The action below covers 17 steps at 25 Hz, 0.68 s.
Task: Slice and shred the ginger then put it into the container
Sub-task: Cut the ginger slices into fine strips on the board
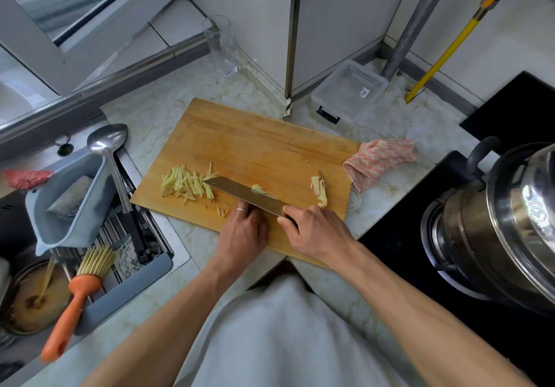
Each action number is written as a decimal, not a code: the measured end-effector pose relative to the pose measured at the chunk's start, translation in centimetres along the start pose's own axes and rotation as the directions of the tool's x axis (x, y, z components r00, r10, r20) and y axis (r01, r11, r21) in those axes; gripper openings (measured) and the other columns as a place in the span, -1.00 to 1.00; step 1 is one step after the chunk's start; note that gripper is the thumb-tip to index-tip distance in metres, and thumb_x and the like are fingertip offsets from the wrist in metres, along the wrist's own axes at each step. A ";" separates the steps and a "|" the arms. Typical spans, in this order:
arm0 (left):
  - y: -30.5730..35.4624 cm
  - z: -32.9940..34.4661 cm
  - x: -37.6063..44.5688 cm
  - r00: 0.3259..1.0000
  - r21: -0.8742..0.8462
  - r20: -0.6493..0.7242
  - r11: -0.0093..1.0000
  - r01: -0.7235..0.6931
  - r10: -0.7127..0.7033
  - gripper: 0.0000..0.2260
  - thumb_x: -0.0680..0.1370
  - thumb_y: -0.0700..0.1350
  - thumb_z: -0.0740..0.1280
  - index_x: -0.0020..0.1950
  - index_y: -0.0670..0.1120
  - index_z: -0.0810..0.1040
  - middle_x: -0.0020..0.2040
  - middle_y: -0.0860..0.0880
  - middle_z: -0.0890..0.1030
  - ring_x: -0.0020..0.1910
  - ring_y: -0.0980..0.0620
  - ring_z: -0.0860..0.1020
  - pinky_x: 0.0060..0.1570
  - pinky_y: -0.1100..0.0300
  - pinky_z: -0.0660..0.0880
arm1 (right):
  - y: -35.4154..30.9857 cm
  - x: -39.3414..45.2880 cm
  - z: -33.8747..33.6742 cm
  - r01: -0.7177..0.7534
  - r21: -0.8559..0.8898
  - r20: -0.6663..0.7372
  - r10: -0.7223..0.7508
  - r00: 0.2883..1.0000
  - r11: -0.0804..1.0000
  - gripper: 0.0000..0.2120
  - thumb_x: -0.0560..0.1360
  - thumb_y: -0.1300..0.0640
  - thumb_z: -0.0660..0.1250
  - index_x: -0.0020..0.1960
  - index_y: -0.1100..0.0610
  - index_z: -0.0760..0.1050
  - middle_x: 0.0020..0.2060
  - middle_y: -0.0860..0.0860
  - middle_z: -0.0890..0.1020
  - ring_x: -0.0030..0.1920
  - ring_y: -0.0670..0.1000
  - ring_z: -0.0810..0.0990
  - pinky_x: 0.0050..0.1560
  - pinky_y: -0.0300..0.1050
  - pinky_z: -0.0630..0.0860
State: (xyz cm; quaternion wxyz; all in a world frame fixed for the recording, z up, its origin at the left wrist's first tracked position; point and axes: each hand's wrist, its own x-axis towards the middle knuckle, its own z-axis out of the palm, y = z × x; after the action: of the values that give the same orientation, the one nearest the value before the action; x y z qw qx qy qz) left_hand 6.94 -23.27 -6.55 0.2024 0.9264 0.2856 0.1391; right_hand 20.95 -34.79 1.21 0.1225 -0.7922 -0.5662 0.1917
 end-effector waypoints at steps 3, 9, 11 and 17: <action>0.2 0.1 0.0 1.000 -0.003 0.010 1.000 0.015 -0.015 -0.67 0.52 -0.16 0.13 0.06 -0.28 0.62 0.06 -0.26 0.56 0.01 -0.26 0.55 -0.01 -0.02 0.56 | 0.2 0.0 -0.1 0.009 -0.019 0.003 -0.009 1.000 1.000 -0.67 0.67 -0.10 0.10 0.10 0.11 0.52 -0.22 0.14 0.66 -0.18 0.25 0.63 -0.30 -0.04 0.38; 0.3 0.0 -0.1 1.000 0.001 -0.007 1.000 -0.008 0.008 -0.67 0.50 -0.18 0.13 0.06 -0.29 0.61 0.09 -0.24 0.55 0.02 -0.26 0.55 0.03 -0.05 0.57 | 0.2 0.0 -0.2 0.010 -0.015 0.008 -0.010 1.000 1.000 -0.67 0.68 -0.10 0.10 0.11 0.10 0.52 -0.23 0.14 0.66 -0.18 0.25 0.63 -0.30 -0.04 0.37; 0.2 0.0 -0.1 1.000 -0.001 -0.013 1.000 -0.009 0.009 -0.67 0.50 -0.18 0.13 0.06 -0.30 0.62 0.07 -0.25 0.57 0.06 -0.25 0.53 0.06 -0.08 0.57 | 0.0 0.2 -0.2 0.017 -0.016 0.006 -0.016 1.000 1.000 -0.67 0.67 -0.11 0.10 0.09 0.10 0.52 -0.23 0.14 0.66 -0.18 0.26 0.62 -0.30 -0.04 0.34; 0.1 0.2 -0.2 1.000 -0.020 -0.012 1.000 0.019 -0.019 -0.66 0.52 -0.17 0.13 0.08 -0.29 0.63 0.10 -0.25 0.58 0.09 -0.24 0.52 0.08 -0.07 0.56 | -0.2 0.2 -0.3 0.013 -0.014 0.009 -0.013 1.000 1.000 -0.66 0.67 -0.10 0.11 0.12 0.11 0.53 -0.20 0.16 0.66 -0.15 0.28 0.62 -0.29 -0.05 0.32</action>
State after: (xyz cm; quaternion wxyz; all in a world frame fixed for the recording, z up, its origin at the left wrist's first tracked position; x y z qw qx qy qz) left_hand 6.94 -23.53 -6.71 0.2113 0.9206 0.2940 0.1460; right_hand 20.97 -34.47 1.56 0.1154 -0.7884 -0.5734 0.1904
